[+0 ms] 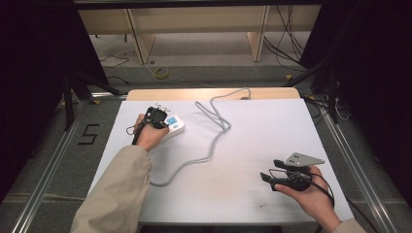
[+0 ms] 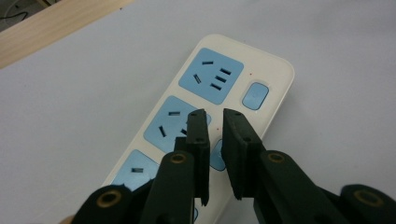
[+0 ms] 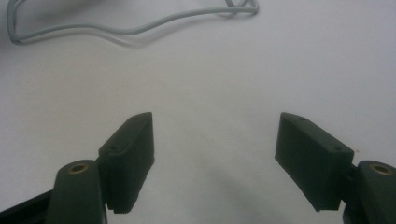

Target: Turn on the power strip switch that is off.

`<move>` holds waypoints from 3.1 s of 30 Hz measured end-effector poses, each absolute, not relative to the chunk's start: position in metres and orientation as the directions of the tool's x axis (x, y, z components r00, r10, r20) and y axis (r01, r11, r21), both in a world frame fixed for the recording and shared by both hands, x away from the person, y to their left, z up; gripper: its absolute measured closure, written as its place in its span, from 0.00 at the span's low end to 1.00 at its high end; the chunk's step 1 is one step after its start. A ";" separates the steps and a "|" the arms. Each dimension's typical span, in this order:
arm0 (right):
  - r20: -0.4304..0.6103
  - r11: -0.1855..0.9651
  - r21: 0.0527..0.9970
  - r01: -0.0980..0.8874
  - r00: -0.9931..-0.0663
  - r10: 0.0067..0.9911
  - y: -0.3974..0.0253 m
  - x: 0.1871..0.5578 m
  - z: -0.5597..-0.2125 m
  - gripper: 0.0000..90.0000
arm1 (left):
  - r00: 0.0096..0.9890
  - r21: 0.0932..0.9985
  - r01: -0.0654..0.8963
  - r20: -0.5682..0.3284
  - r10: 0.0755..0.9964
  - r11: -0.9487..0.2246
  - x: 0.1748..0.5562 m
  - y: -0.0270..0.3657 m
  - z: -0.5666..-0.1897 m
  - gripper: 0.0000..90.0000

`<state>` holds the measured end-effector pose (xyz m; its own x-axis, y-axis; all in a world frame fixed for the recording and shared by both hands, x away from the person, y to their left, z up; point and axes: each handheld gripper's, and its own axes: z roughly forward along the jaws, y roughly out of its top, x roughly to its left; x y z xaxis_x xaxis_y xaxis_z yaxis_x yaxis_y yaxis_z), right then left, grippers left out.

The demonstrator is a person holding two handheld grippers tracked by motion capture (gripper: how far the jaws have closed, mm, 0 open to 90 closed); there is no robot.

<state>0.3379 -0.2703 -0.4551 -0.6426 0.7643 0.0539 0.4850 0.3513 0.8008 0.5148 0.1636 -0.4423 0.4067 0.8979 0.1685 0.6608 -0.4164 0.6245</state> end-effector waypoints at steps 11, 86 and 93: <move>0.055 0.351 0.801 0.486 -0.642 0.764 -0.270 0.338 -0.455 0.32 | 0.391 0.667 0.655 0.103 0.915 -0.355 0.505 0.164 -0.432 0.55; 0.063 0.343 0.802 0.489 -0.641 0.765 -0.270 0.341 -0.456 0.32 | 0.636 0.766 0.482 0.027 0.771 -0.424 0.386 0.173 -0.429 0.30; 0.066 0.345 0.799 0.492 -0.642 0.763 -0.269 0.341 -0.456 0.32 | 0.657 0.778 0.450 0.044 0.753 -0.438 0.378 0.174 -0.431 0.27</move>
